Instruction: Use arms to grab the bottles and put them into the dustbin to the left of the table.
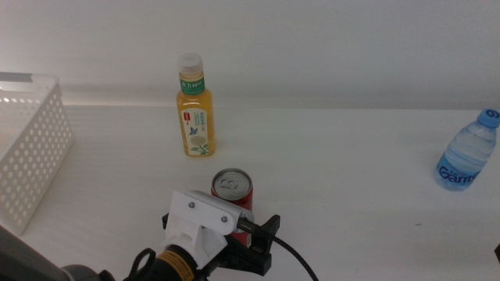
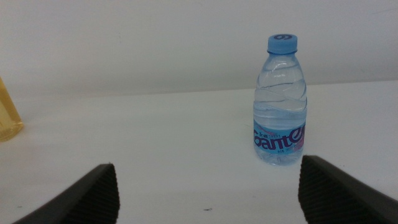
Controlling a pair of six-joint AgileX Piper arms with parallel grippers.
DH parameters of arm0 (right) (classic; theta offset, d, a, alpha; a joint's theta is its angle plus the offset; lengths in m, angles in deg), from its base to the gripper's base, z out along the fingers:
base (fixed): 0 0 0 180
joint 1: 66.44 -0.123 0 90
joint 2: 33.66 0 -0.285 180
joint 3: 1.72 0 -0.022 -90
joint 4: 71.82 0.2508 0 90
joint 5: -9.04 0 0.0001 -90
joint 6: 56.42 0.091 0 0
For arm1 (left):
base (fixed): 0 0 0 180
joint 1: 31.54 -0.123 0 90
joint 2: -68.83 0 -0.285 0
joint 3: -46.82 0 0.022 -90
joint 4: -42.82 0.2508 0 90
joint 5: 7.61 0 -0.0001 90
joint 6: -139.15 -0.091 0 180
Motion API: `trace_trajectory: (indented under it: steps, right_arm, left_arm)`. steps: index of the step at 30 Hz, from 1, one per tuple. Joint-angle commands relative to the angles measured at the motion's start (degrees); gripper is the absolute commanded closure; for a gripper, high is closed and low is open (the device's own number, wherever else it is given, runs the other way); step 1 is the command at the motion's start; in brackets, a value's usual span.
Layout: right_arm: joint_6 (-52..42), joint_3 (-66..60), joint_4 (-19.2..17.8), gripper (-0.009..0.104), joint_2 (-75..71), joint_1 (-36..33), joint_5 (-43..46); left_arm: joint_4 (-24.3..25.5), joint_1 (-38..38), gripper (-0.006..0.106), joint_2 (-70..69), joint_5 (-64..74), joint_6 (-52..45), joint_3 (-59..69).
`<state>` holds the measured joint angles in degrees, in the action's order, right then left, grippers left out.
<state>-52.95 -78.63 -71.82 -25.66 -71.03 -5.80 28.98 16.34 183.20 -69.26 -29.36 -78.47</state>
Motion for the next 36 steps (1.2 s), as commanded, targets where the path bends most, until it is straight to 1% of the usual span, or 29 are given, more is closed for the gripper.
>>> trace_trajectory:
  steps: [1, 11, 19, 25, 28, 32, 36]
  right_arm:
    - [-0.5, -2.4, -0.4, 0.018, -2.2, 0.3, 0.8]
    - [-0.5, -2.4, -0.4, 0.018, -2.2, 0.3, 0.8]
    - [-0.5, -2.4, -0.4, 0.018, -2.2, 0.3, 0.8]
    - [-0.5, -2.4, -0.4, 0.018, -2.2, 0.3, 0.8]
    - [-0.5, -2.4, -0.4, 0.018, -2.2, 0.3, 0.8]
    - [-0.5, -2.4, -0.4, 0.018, -2.2, 0.3, 0.8]
    - [-0.5, -2.4, -0.4, 0.018, -2.2, 0.3, 0.8]
  left_arm:
    - [-0.4, -0.1, 0.007, 0.1, -0.1, 0.4, -0.4]
    - [-0.8, -0.5, 0.007, 0.2, 2.6, -1.0, -2.6]
    - [-2.1, -0.5, 0.007, 0.7, 2.6, -1.1, -3.0]
    - [-1.5, -0.5, 0.007, 3.0, -0.1, -1.0, -4.2]
    - [-2.6, -0.5, 0.007, 3.1, 0.2, -2.5, -4.6]
    - [-2.7, -0.5, 0.007, 3.1, 0.2, -5.2, -4.6]
    - [-3.3, -0.5, 0.007, 3.1, 0.2, -5.2, -4.6]
